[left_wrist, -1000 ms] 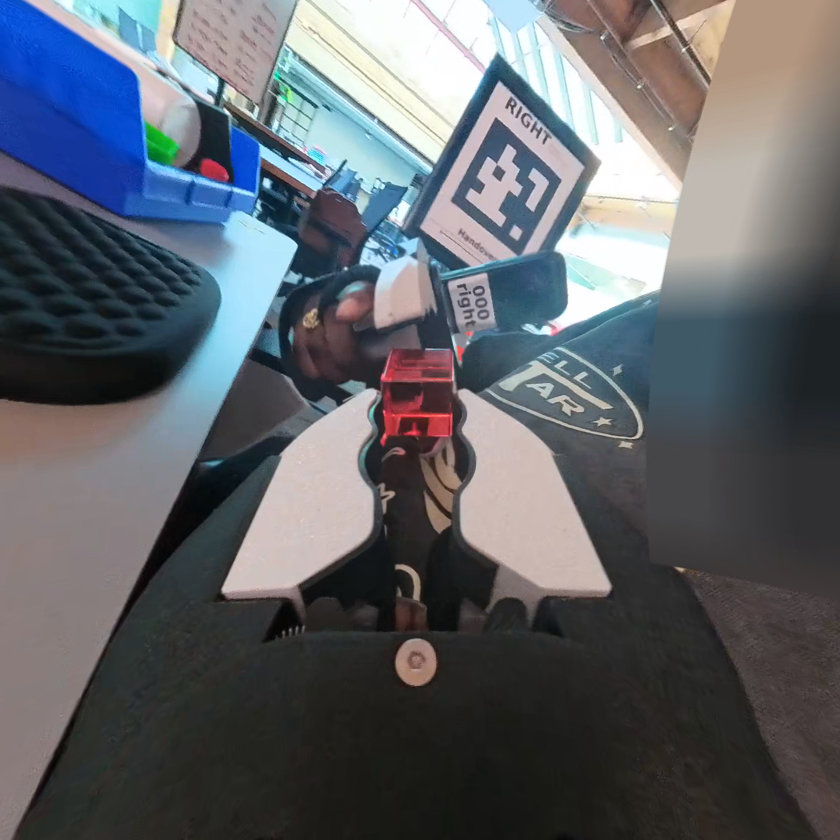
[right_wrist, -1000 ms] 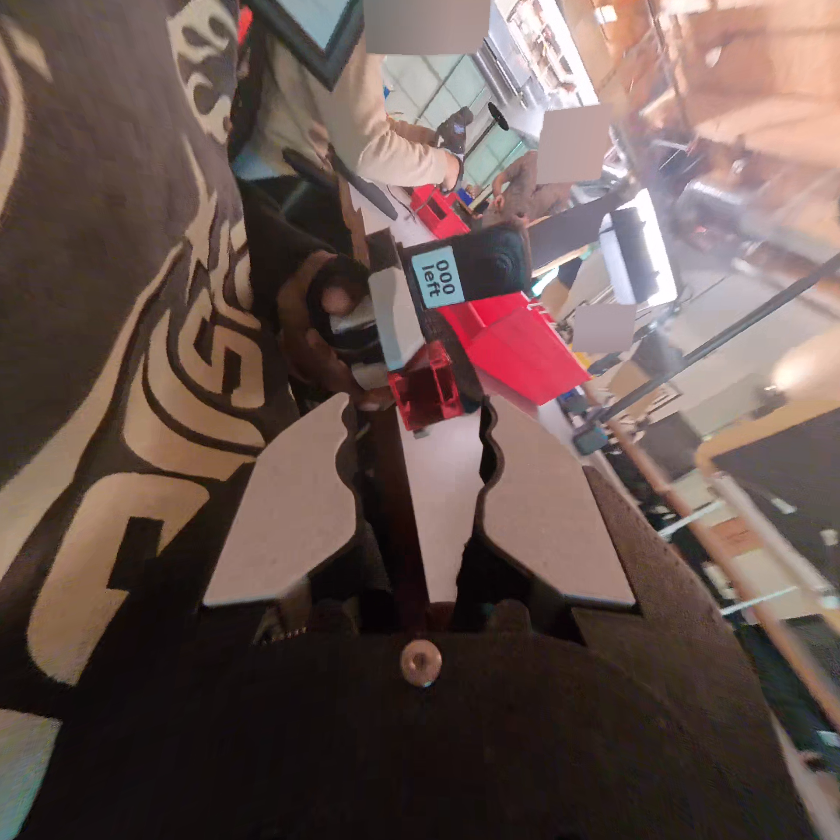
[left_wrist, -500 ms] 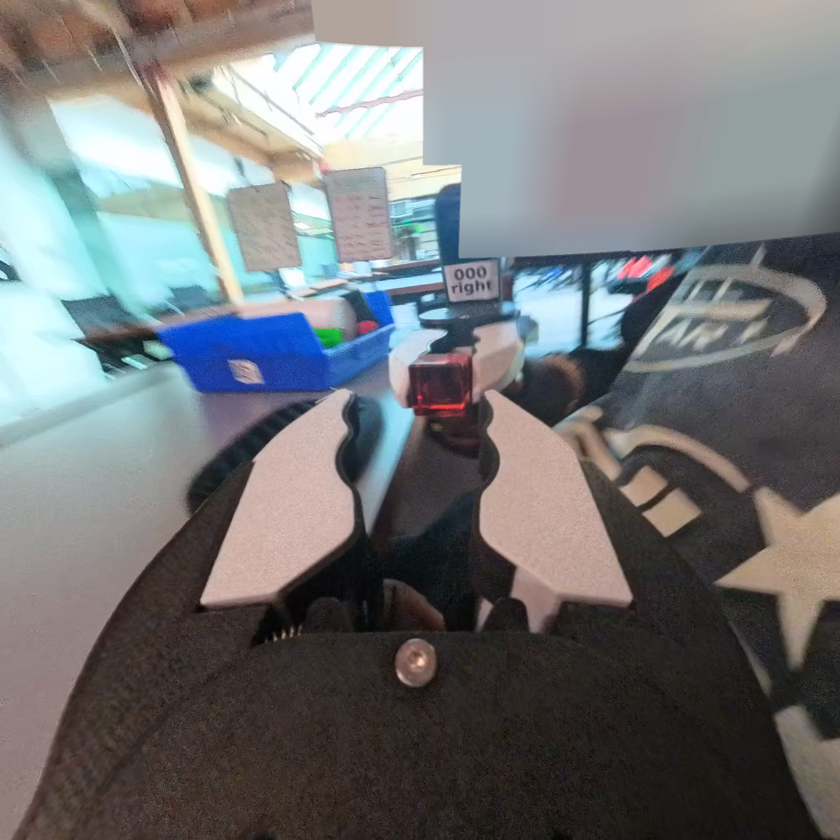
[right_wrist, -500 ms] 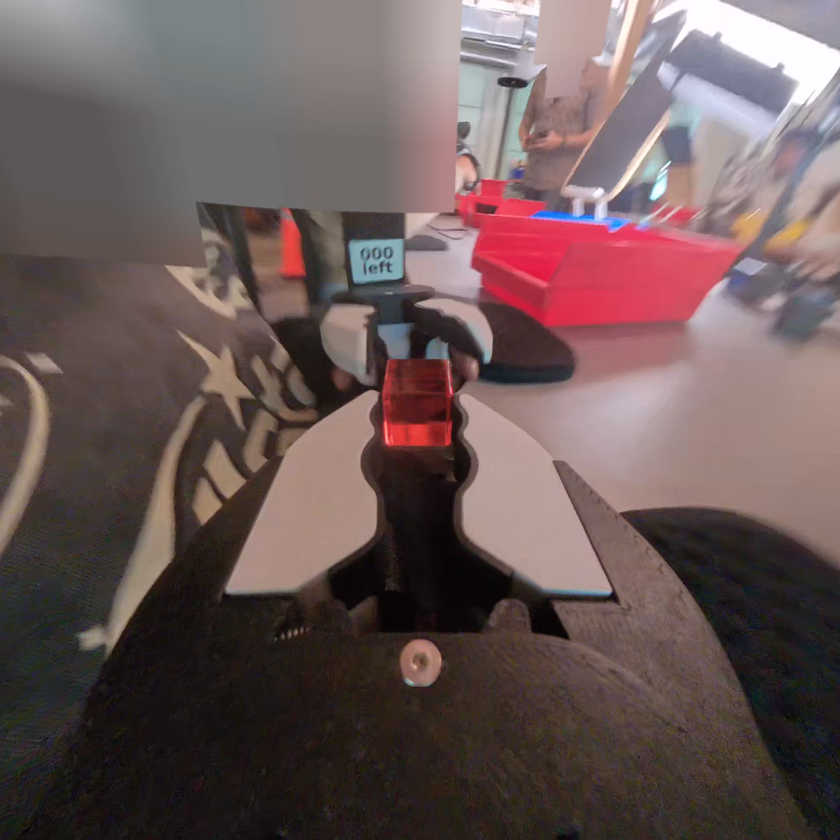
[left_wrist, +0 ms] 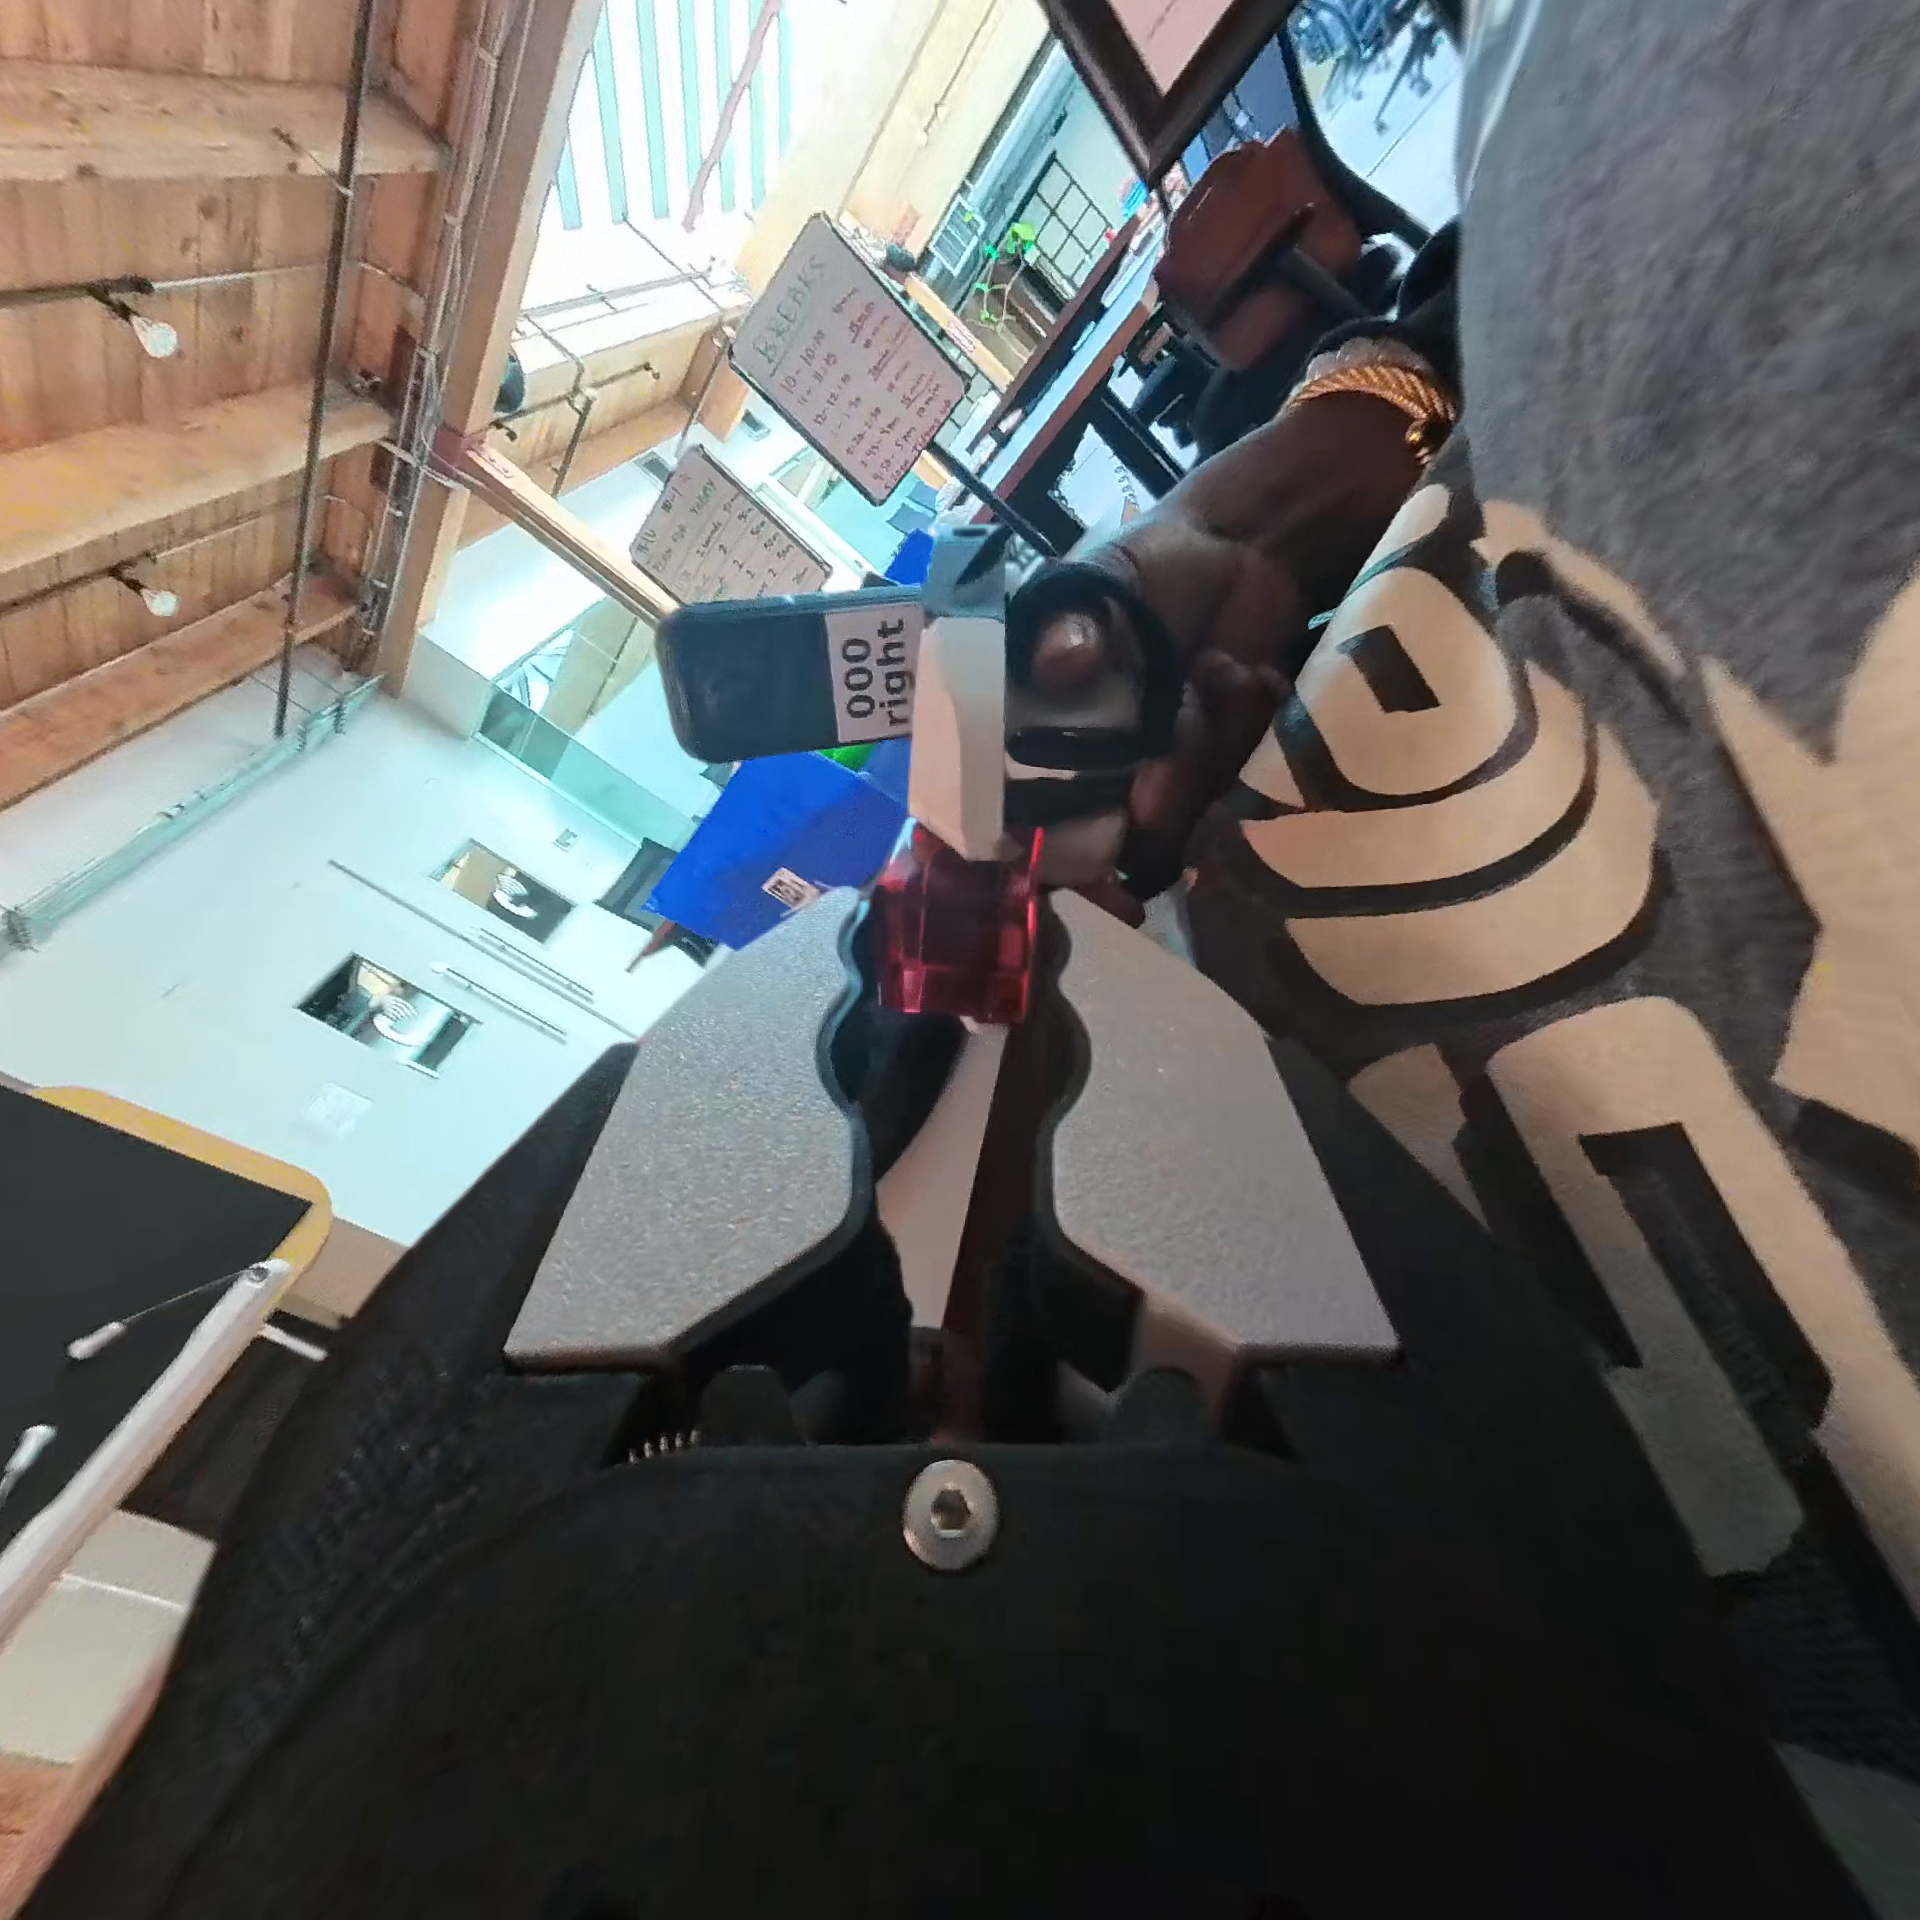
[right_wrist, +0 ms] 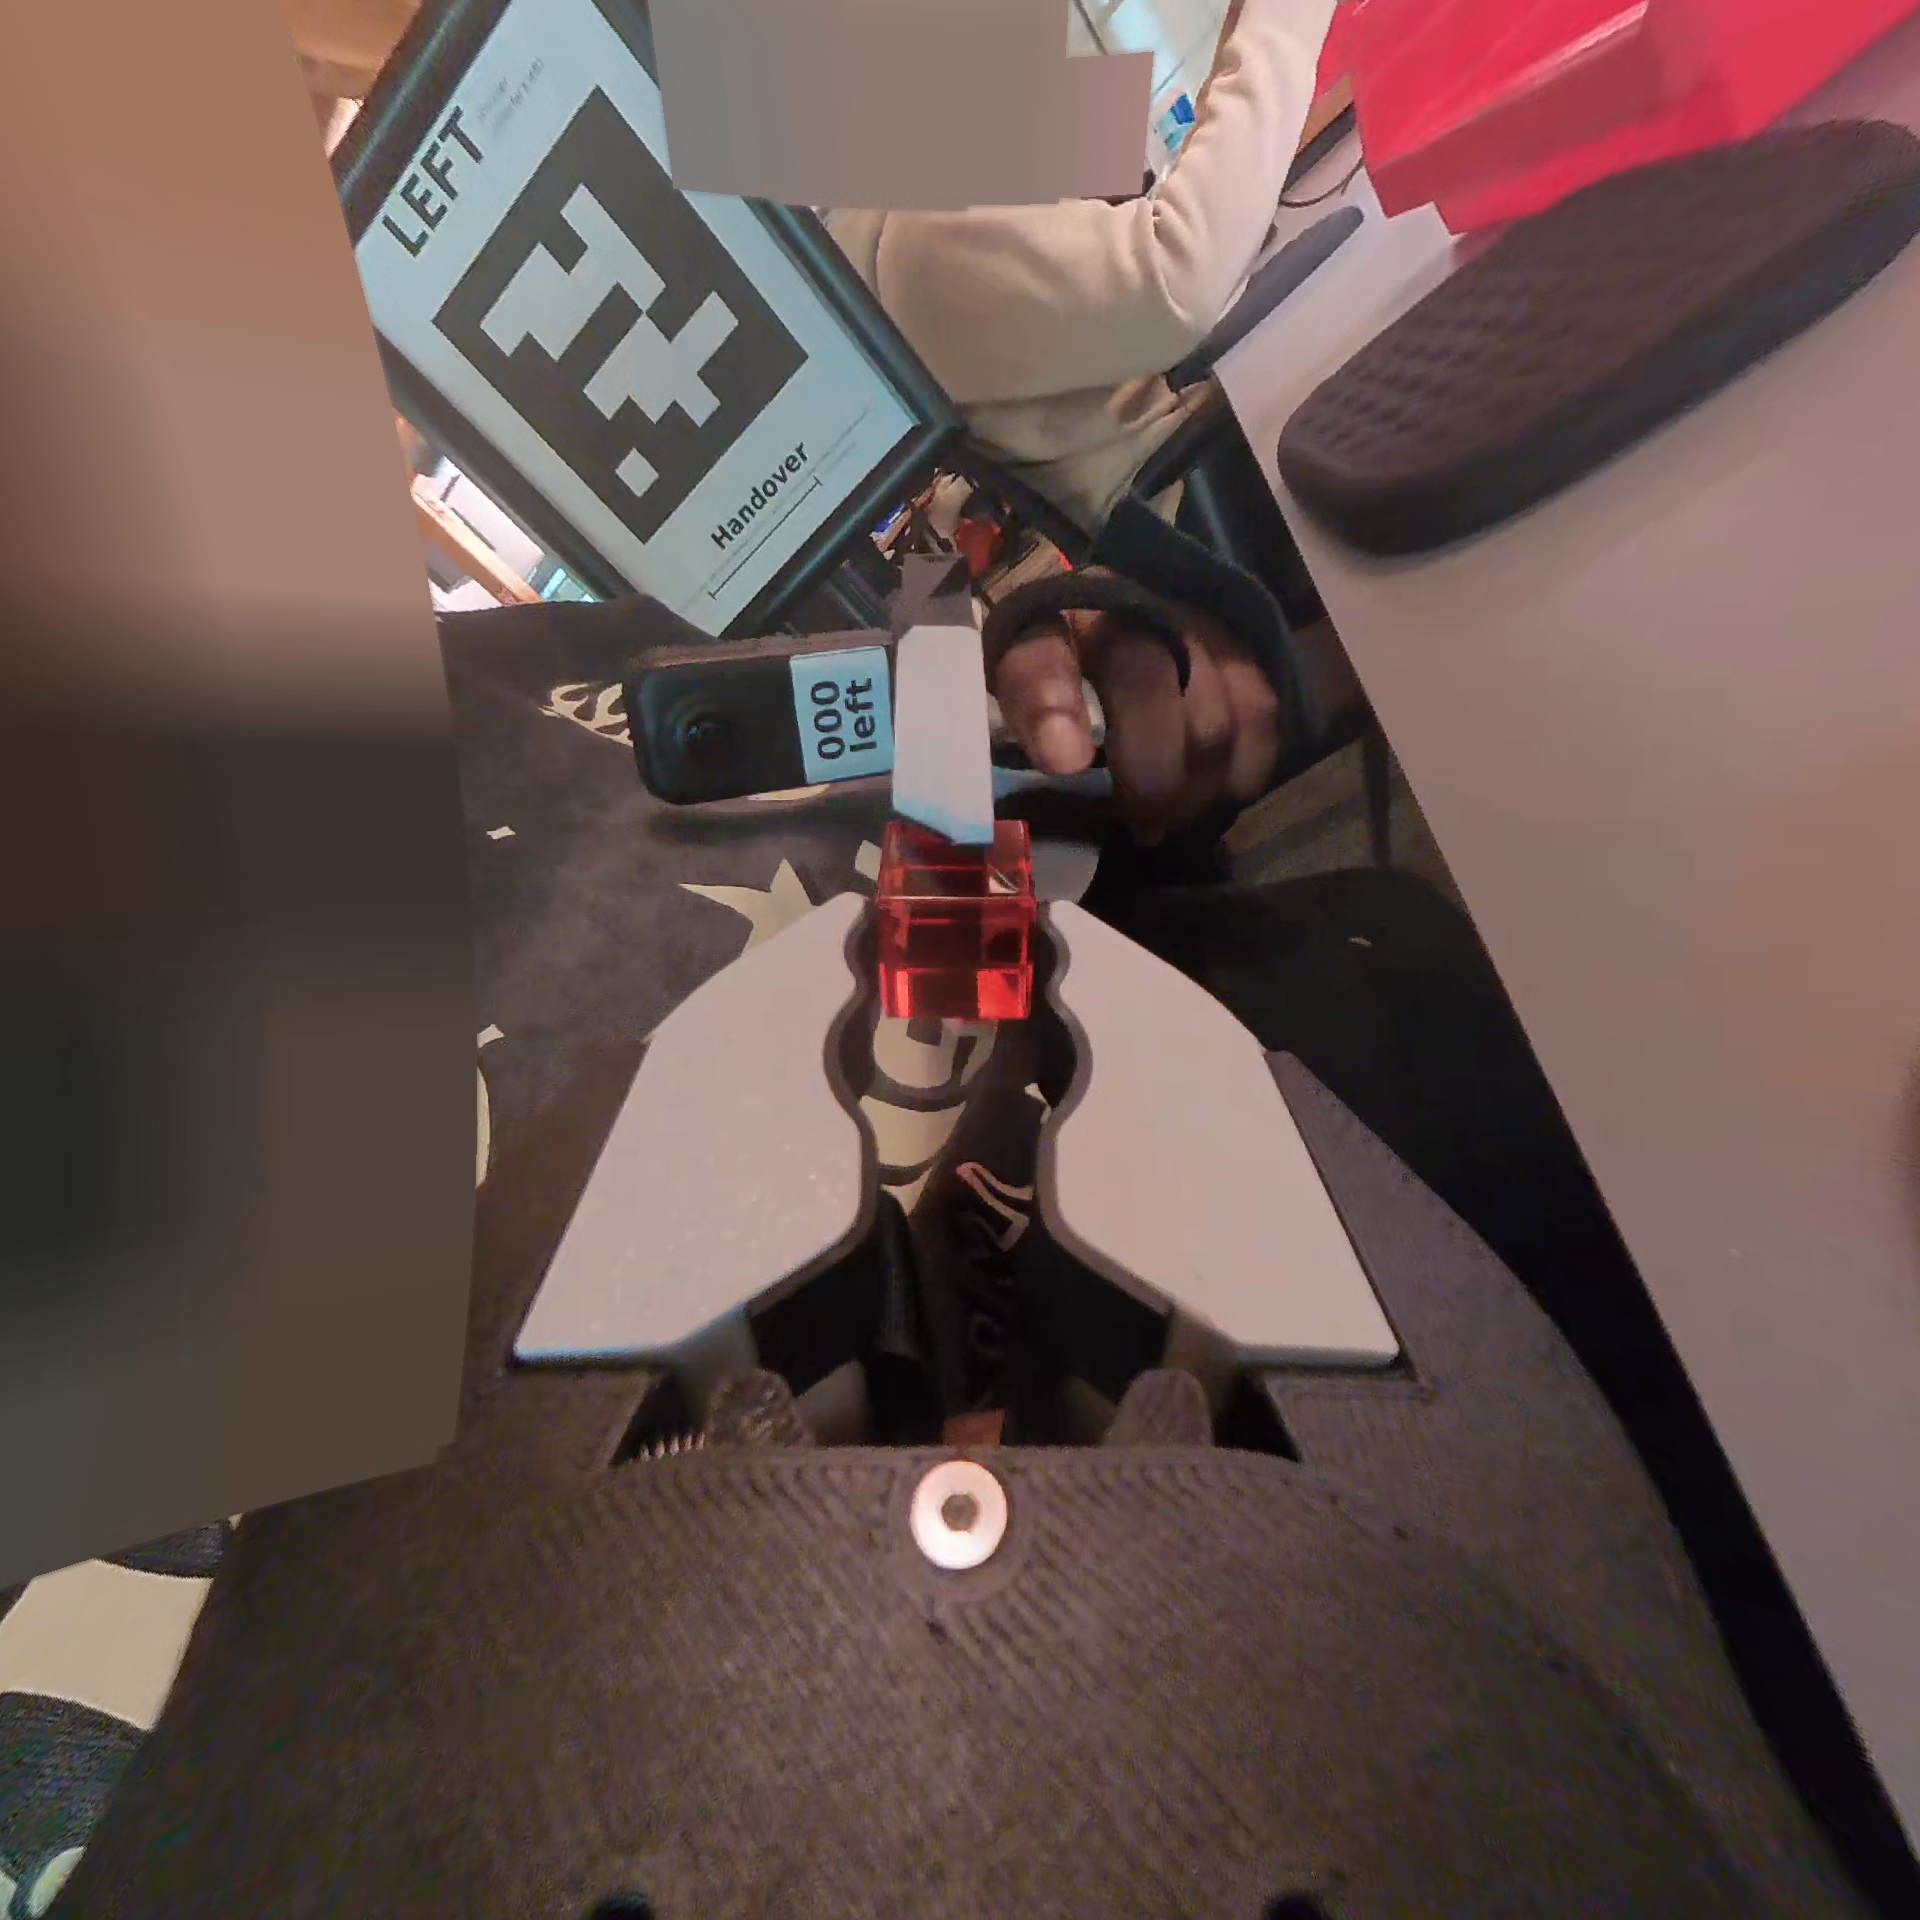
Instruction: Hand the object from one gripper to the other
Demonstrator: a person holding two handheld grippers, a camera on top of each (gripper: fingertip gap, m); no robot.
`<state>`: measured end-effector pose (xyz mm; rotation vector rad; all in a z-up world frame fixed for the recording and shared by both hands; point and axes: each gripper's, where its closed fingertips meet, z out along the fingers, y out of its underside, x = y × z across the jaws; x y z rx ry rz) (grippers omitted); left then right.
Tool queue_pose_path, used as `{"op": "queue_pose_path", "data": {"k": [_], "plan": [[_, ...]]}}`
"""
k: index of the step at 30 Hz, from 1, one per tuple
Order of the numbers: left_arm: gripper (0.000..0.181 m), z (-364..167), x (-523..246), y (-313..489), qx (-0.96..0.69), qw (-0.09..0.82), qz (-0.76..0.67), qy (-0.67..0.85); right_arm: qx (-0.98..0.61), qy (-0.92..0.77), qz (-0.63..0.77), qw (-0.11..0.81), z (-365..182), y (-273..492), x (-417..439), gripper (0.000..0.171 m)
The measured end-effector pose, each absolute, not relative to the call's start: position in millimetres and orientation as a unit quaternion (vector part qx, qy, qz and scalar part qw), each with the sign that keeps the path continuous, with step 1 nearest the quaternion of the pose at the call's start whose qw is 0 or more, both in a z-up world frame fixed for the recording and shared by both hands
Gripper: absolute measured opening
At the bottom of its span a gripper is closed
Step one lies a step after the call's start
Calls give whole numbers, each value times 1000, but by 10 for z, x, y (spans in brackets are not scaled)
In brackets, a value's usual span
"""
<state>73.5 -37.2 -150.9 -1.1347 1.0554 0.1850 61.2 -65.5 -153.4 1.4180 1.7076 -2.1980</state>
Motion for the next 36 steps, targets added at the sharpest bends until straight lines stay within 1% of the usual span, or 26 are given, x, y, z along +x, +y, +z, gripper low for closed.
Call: {"op": "queue_pose_path", "data": {"k": [2,5,7,9,10,12,14,16,22,24,27,28,29,32,34,36], "plan": [[28,-1520,714,-355,-538,703,55,461,455,550,-701,-4,-1547,-635,592,28],[28,-1439,696,-358,-586,703,-68,397,427,554,-712,-54,-1451,-592,583,34],[28,-1389,672,-359,-622,682,-187,335,402,570,-705,-130,-1381,-524,579,40],[28,-1354,661,-373,-645,642,-316,269,372,586,-683,-228,-1309,-440,567,54],[28,-1348,665,-386,-650,616,-374,240,345,595,-670,-278,-1265,-422,582,58],[28,-1368,697,-423,-655,559,-468,199,288,616,-629,-377,-1203,-424,630,60],[28,-1366,722,-442,-646,528,-523,173,240,650,-560,-453,-1222,-464,655,60],[27,-1376,745,-453,-645,505,-550,160,194,681,-502,-497,-1274,-543,672,57],[28,-1425,834,-516,-650,466,-576,167,133,719,-386,-562,-1444,-614,612,47],[28,-1457,858,-525,-655,457,-577,170,129,717,-371,-577,-1444,-613,593,30],[30,-1396,825,-498,-641,490,-564,176,147,723,-371,-564,-1457,-570,580,28],[33,-1333,789,-473,-630,520,-549,176,158,719,-390,-553,-1435,-565,586,28],[41,-1249,737,-445,-616,559,-528,173,170,712,-412,-543,-1401,-551,596,28],[64,-1000,445,-341,-578,688,-416,140,226,675,-462,-529,-1245,-395,598,28],[71,-870,193,-305,-556,755,-328,110,270,650,-486,-518,-1137,-234,599,28],[76,-791,11,-307,-546,789,-263,95,321,629,-485,-515,-1031,7,606,28]]}}
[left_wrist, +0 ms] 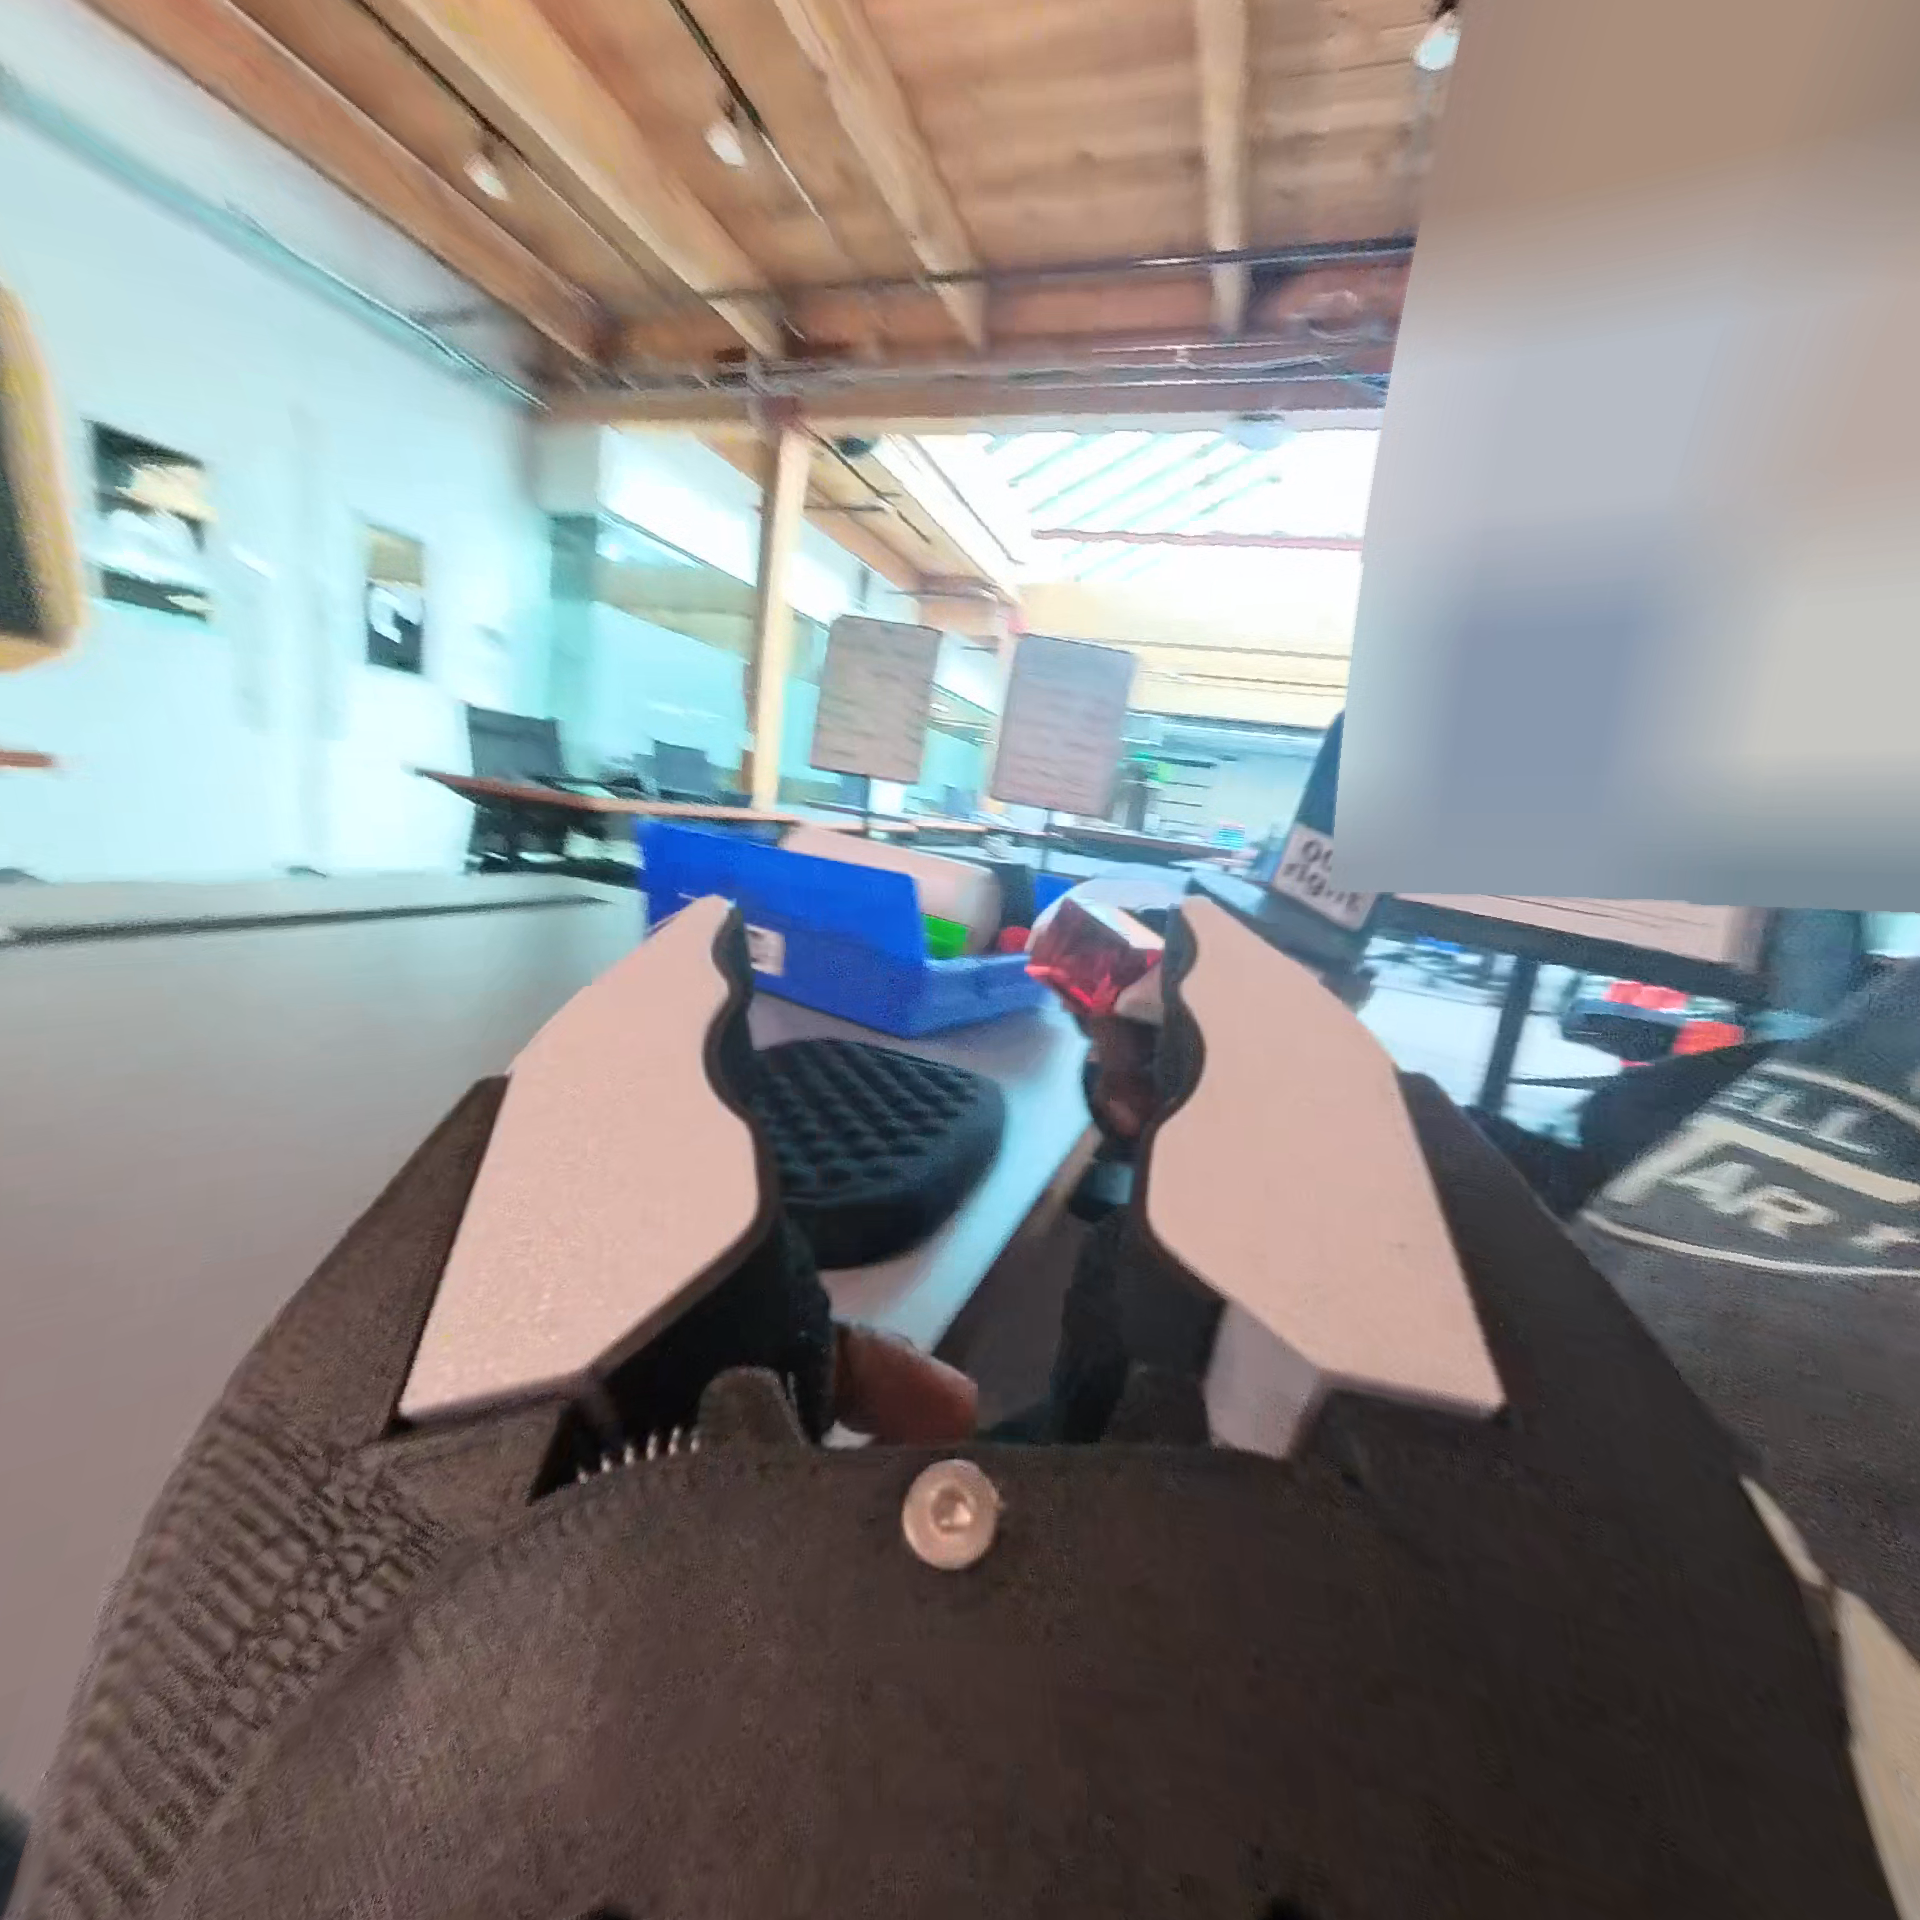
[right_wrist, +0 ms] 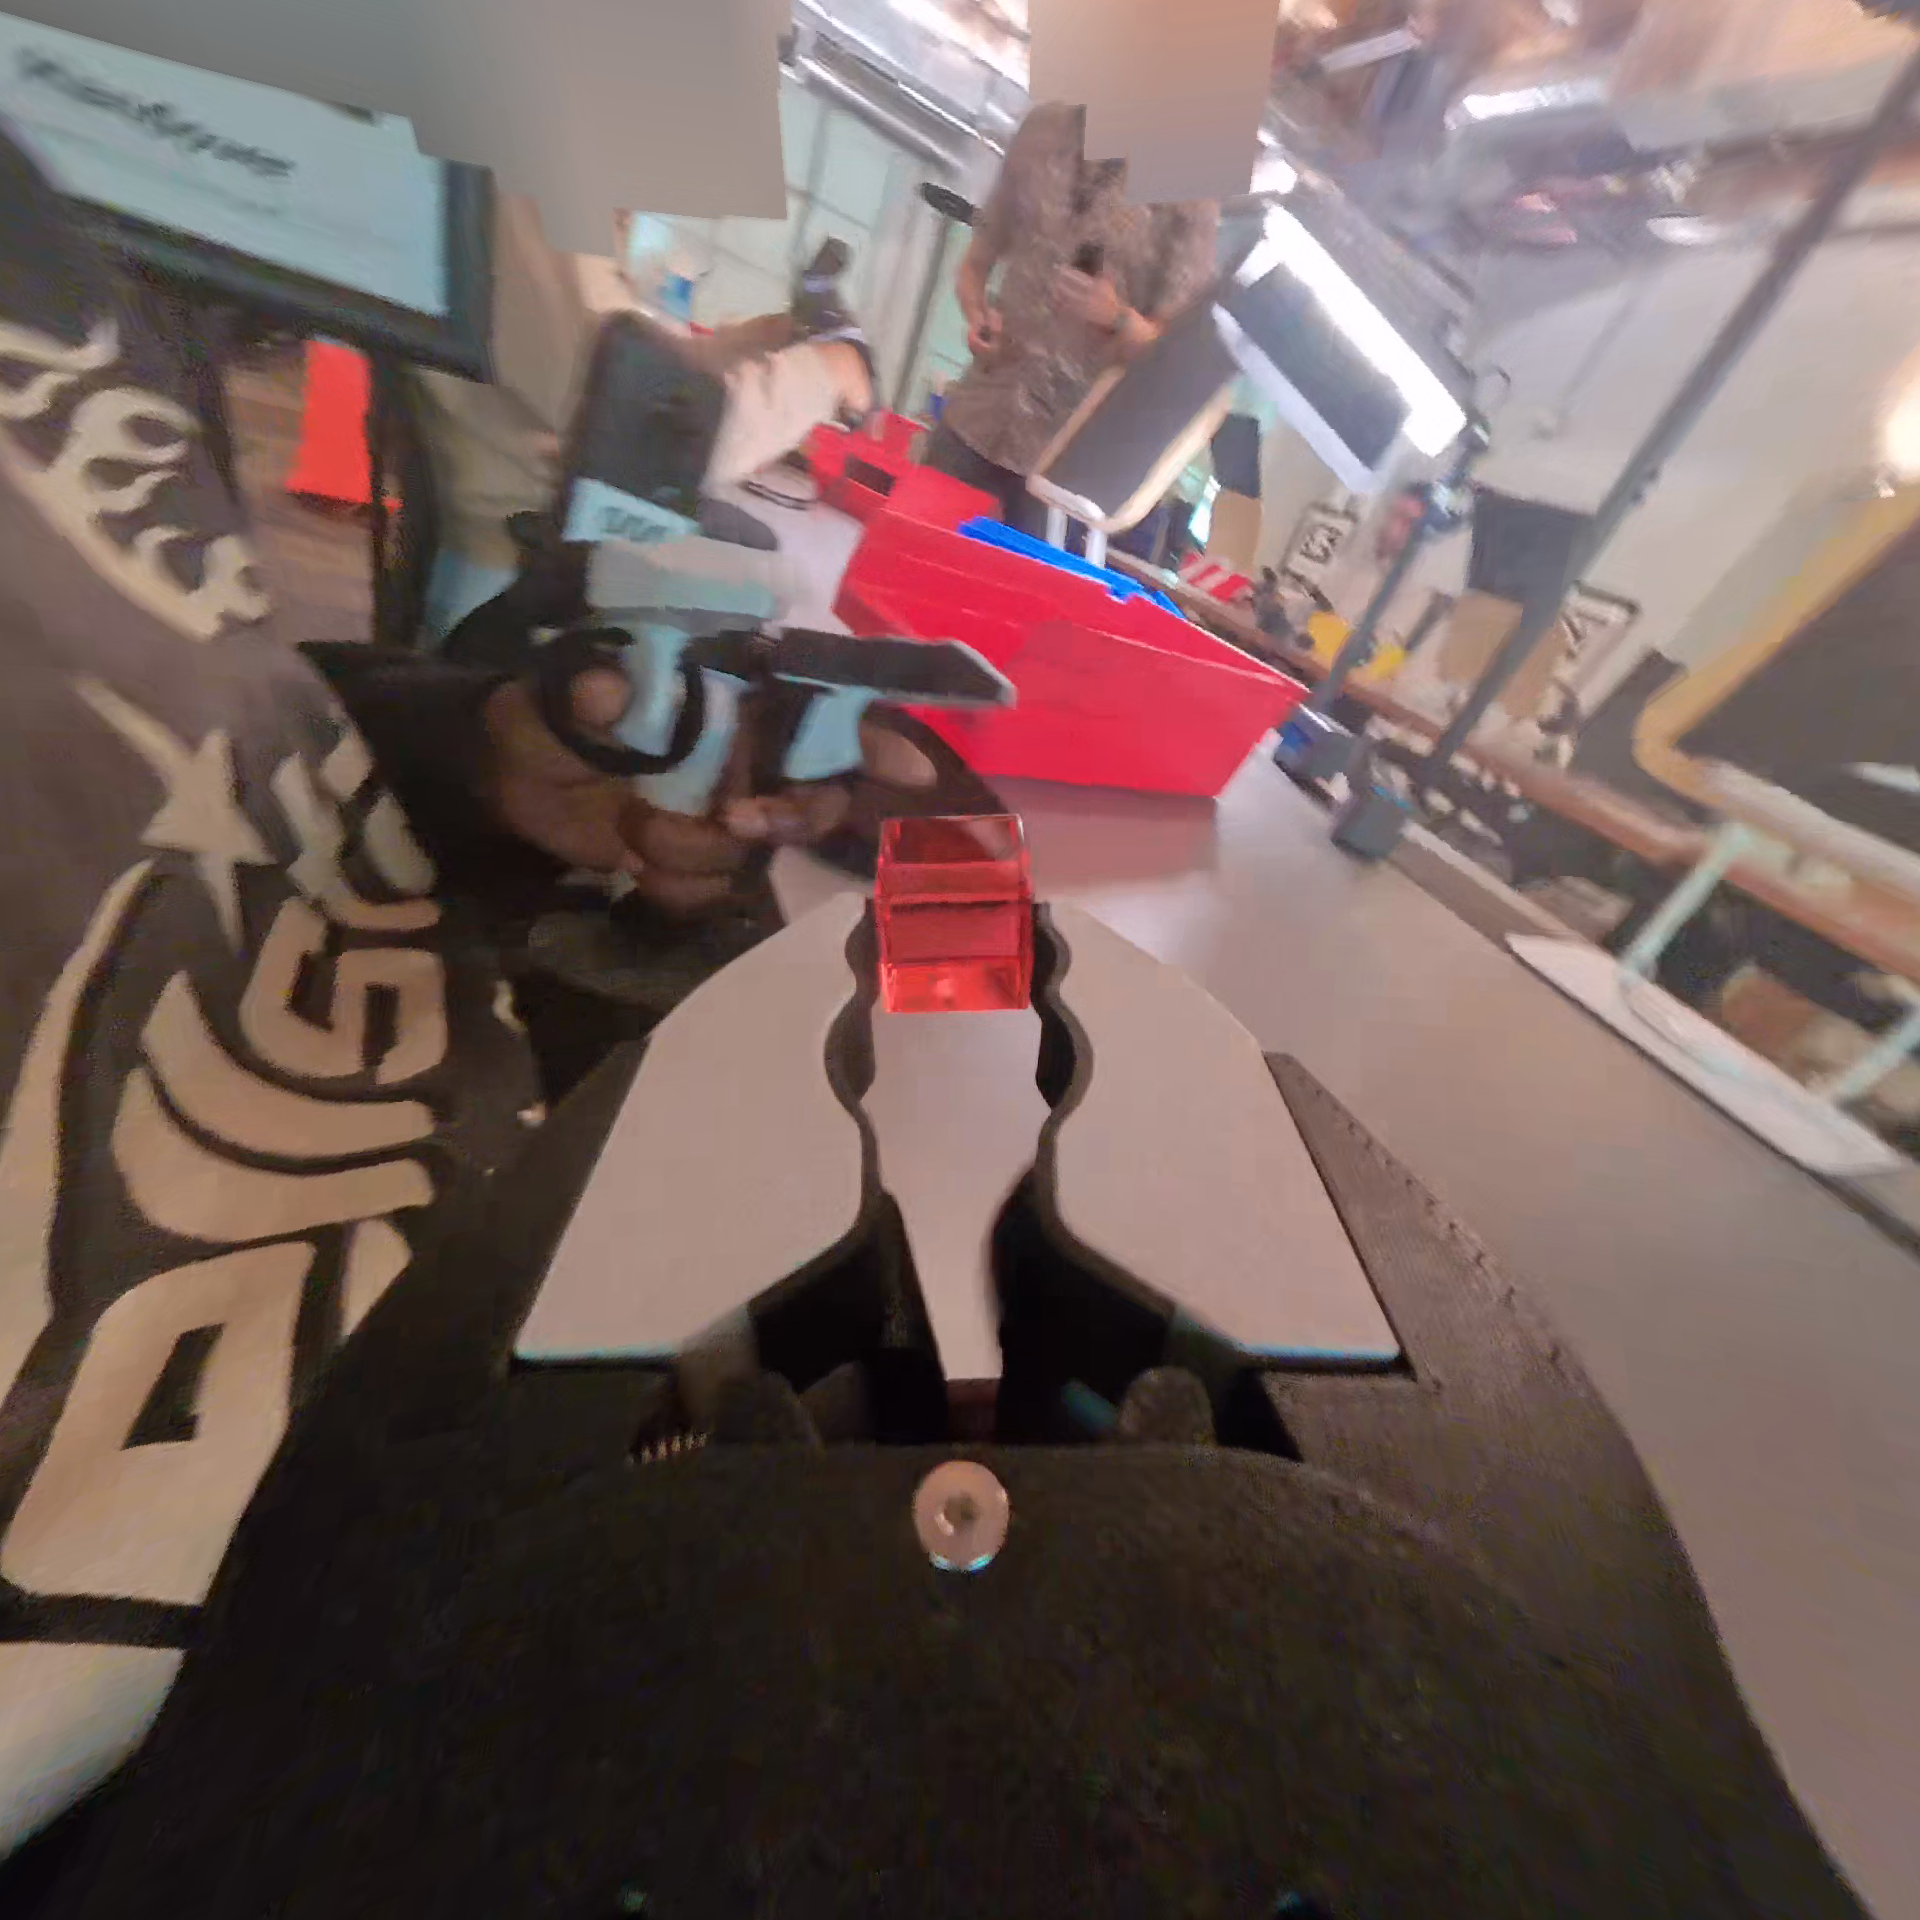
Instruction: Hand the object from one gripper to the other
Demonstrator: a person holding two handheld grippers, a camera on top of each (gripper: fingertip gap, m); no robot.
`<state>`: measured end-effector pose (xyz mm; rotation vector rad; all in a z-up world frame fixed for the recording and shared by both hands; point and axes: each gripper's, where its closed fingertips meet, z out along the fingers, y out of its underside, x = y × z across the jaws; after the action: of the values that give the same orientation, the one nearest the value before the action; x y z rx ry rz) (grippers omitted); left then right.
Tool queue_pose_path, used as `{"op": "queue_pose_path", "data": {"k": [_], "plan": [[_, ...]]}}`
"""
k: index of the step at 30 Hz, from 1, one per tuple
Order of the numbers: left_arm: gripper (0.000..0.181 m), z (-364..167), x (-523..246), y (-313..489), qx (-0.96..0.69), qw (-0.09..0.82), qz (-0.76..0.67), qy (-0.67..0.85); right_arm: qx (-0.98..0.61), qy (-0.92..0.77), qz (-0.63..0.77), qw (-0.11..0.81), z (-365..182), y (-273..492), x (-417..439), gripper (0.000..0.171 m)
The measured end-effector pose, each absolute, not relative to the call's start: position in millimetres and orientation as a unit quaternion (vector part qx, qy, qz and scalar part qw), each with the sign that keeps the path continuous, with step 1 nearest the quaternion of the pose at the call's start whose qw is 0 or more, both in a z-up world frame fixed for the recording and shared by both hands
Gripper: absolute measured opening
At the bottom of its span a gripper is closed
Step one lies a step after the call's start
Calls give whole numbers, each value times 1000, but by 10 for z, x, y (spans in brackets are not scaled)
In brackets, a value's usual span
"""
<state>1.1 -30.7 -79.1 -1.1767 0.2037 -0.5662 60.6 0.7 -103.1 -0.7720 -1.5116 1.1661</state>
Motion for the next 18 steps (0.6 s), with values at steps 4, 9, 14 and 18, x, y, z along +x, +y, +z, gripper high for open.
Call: {"op": "queue_pose_path", "data": {"k": [4,9,14,18], "plan": [[78,-701,-201,-313,-541,818,-179,77,-446,-603,436,497,-837,691,722,28],[78,-672,-303,-315,-536,828,-152,63,-590,-617,255,453,-703,1786,1117,28],[78,-667,-352,-320,-535,832,-130,65,-683,-616,83,383,-809,2764,1481,27],[78,-685,-344,-313,-539,831,-116,72,-739,-594,-16,316,-1029,3368,1736,28]]}}
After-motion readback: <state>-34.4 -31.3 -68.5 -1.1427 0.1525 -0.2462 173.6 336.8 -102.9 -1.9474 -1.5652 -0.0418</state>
